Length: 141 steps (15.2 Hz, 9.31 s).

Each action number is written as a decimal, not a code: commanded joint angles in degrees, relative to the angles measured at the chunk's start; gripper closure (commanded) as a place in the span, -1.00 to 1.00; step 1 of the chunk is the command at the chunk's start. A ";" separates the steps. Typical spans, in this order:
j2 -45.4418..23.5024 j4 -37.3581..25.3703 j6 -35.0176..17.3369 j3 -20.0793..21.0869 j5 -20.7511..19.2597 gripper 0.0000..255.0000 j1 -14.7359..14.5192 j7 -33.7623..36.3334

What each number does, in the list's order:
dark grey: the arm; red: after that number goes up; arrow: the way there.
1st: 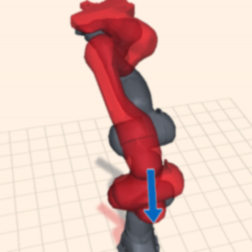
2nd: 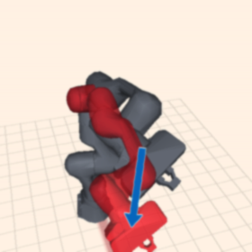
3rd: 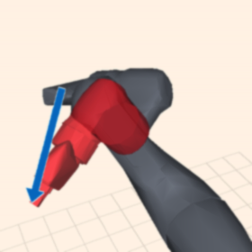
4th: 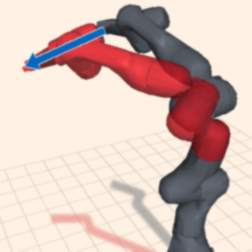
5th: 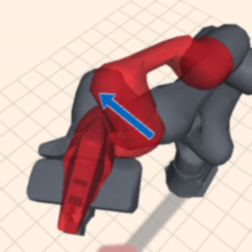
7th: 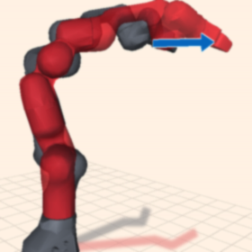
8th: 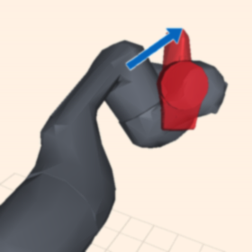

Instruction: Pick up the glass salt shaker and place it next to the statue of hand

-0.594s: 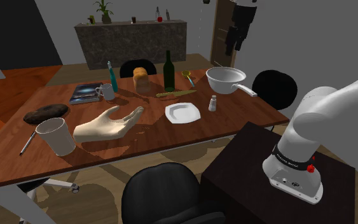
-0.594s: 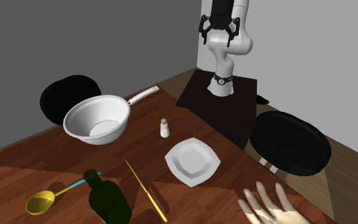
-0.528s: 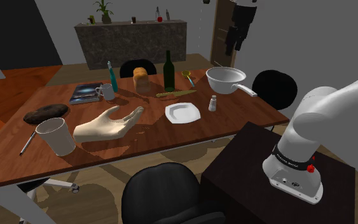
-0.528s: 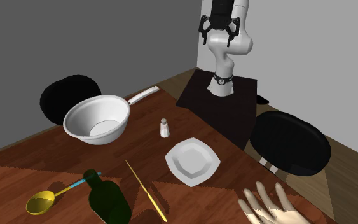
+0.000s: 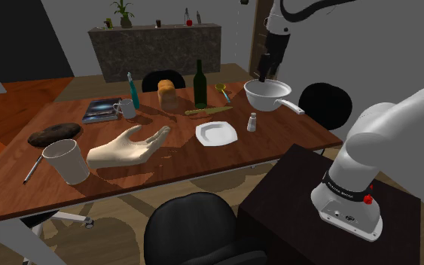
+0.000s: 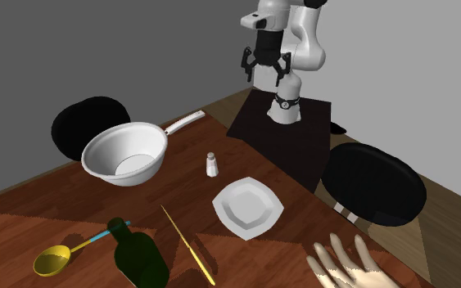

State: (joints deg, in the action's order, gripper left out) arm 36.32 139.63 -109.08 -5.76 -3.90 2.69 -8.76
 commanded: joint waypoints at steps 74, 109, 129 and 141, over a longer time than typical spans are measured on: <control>-36.78 -9.09 -29.96 -10.12 1.16 1.00 4.50 -8.27; -35.15 -19.29 -15.94 6.72 -3.06 1.00 -8.77 23.59; -47.58 -28.37 -17.63 12.34 -6.28 1.00 -15.59 37.95; -52.22 -24.90 -25.60 11.82 -8.08 1.00 -15.81 39.86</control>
State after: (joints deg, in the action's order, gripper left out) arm -15.55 114.51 -134.09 6.10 -11.83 -13.09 30.93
